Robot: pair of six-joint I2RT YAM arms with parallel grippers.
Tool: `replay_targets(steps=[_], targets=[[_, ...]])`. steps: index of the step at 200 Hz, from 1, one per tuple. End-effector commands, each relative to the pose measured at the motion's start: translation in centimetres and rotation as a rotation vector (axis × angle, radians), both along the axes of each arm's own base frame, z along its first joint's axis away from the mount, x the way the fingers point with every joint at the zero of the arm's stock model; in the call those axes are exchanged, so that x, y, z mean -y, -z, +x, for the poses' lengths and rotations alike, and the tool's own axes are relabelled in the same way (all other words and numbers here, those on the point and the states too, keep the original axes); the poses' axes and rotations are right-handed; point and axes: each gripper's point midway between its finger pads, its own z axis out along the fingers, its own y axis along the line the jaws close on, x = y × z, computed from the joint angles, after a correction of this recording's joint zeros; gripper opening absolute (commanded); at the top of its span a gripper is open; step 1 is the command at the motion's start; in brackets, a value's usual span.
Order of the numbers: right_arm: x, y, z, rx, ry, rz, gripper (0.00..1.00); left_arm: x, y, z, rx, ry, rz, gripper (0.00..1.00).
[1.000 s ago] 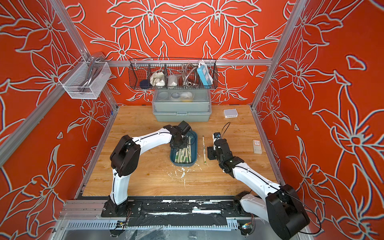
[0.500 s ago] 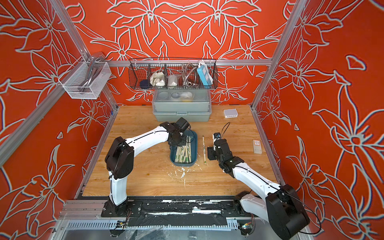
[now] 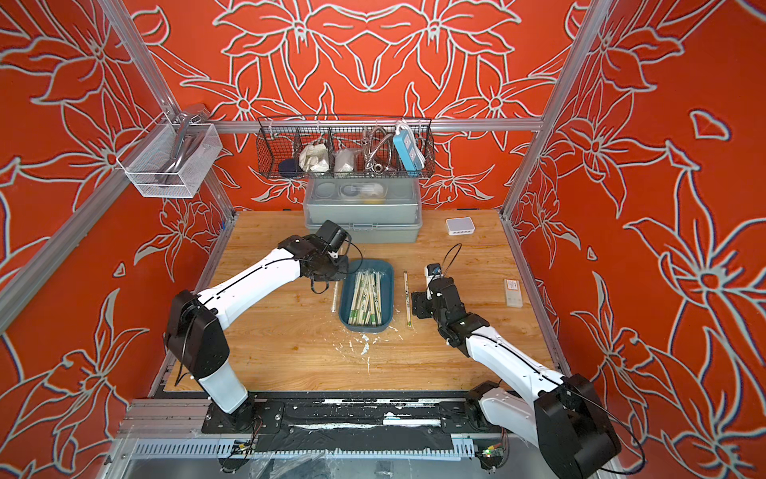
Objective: Take the paired disposable chopsticks out of the storage box
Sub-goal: Pick up the paired disposable chopsticks from the storage box, then place the paired disposable chopsticks at the center of the board.
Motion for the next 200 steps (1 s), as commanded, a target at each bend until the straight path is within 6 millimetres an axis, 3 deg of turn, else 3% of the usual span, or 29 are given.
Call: replay_targets(steps=[1,49,107,200], targets=[[-0.1,-0.2,0.1,0.013,-0.001,-0.006,0.74,-1.4,1.8,-0.1,-0.032,-0.007,0.005,0.06],[-0.3,0.3,0.2,-0.006,-0.005,-0.009,0.74,-3.1,6.8,0.5,-0.073,-0.023,0.035,0.06],[-0.4,0.4,0.2,-0.013,-0.009,-0.01,0.74,-3.2,11.7,1.6,-0.121,-0.027,0.048,0.07],[-0.4,0.5,0.2,-0.016,-0.008,-0.013,0.74,-3.6,14.8,1.3,-0.178,-0.049,0.076,0.1]])
